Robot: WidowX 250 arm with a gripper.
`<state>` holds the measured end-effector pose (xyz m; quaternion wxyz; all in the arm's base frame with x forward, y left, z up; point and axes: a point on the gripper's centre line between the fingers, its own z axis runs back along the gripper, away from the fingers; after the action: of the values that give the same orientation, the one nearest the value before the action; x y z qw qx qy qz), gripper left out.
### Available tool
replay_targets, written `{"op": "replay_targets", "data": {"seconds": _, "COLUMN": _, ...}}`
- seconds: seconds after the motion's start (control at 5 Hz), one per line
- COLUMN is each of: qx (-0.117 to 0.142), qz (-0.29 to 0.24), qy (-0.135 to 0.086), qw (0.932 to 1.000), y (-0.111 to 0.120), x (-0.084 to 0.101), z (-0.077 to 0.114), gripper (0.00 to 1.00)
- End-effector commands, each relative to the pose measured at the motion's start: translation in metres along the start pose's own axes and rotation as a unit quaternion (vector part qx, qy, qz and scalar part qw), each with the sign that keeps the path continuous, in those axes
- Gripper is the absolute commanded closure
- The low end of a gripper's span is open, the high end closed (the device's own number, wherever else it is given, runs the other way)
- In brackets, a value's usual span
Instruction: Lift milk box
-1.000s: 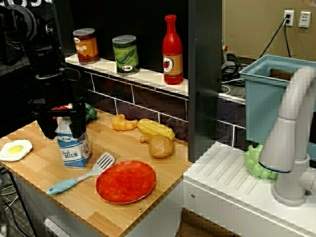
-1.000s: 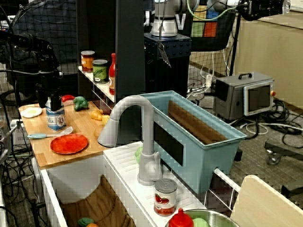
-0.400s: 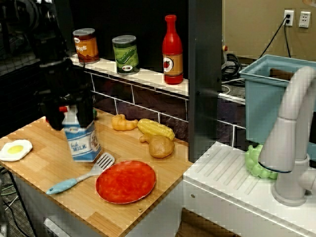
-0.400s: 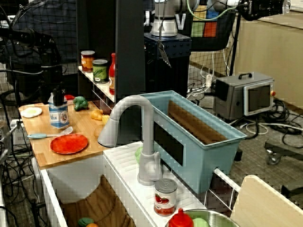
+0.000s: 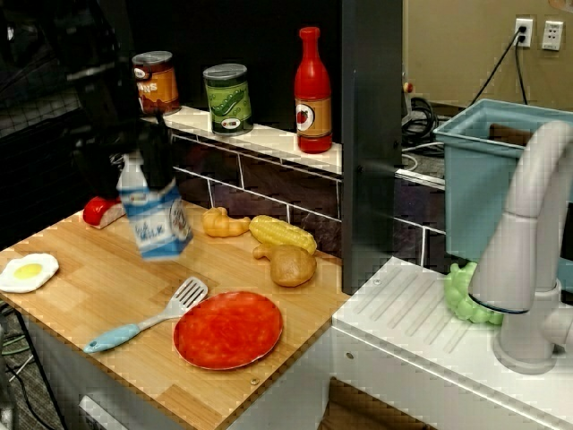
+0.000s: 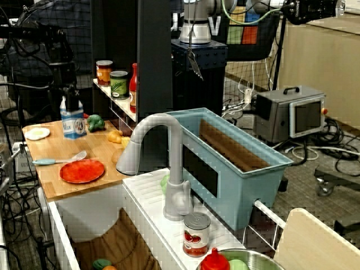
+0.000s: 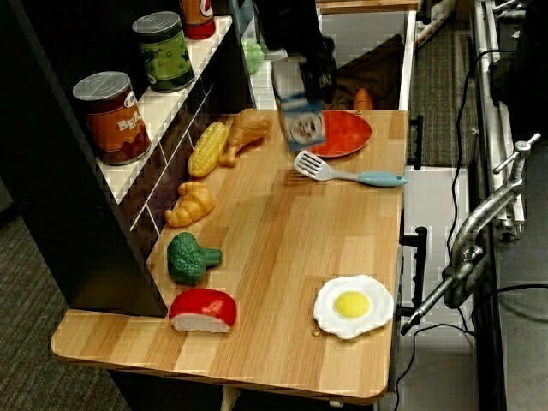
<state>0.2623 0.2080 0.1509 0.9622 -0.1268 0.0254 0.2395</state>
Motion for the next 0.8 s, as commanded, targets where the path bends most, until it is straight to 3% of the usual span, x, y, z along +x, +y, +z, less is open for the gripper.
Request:
{"op": "replay_targets", "data": {"seconds": 0.0, "qx": -0.030, "qz": -0.021, "qy": -0.038, "qw": 0.9986, "y": -0.034, "x": -0.001, "z": 0.065, "gripper": 1.00}}
{"op": "replay_targets", "data": {"seconds": 0.4, "qx": -0.069, "qz": -0.029, "qy": -0.042, "qw": 0.9963, "y": -0.050, "x": -0.003, "z": 0.099, "gripper": 1.00}}
{"op": "replay_targets", "data": {"seconds": 0.6, "qx": -0.067, "qz": -0.025, "qy": -0.040, "qw": 0.9966, "y": -0.049, "x": 0.000, "z": 0.097, "gripper": 1.00}}
